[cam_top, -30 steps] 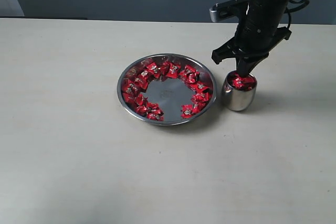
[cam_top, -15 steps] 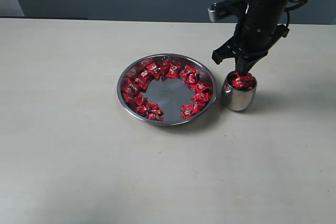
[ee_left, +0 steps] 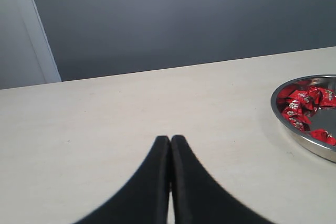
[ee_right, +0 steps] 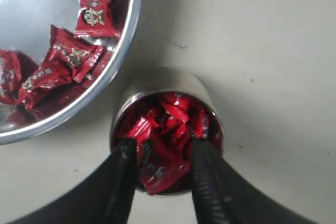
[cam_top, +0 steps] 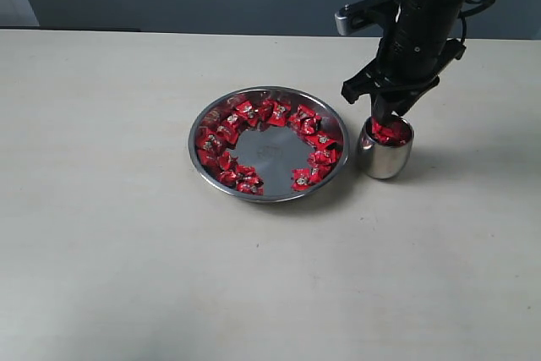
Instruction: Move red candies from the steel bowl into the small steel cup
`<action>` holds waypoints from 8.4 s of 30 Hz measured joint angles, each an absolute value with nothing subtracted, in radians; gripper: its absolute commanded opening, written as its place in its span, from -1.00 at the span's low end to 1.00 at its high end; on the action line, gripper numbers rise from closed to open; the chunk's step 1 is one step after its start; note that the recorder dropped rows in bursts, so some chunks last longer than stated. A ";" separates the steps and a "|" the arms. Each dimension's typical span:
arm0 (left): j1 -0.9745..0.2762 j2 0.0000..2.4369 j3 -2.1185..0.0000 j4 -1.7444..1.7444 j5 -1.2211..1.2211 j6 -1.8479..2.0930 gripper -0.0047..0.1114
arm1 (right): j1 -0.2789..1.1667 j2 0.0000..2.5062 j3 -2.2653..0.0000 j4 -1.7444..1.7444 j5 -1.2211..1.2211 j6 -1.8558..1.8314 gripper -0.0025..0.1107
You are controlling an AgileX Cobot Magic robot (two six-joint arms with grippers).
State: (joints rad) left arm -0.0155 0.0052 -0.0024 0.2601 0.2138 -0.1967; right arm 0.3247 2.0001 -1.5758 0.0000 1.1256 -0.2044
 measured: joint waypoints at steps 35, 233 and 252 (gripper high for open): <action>-0.015 0.005 -0.002 0.260 0.214 -0.197 -0.91 | 0.501 2.006 -1.576 0.481 0.857 -0.469 -0.34; -0.015 0.005 -0.002 0.260 0.214 -0.197 -0.91 | 0.347 1.826 -1.575 0.448 1.067 -0.408 -0.57; -0.015 0.005 -0.002 0.260 0.214 -0.197 -0.91 | 0.422 1.362 -0.929 0.464 0.545 -0.420 -0.97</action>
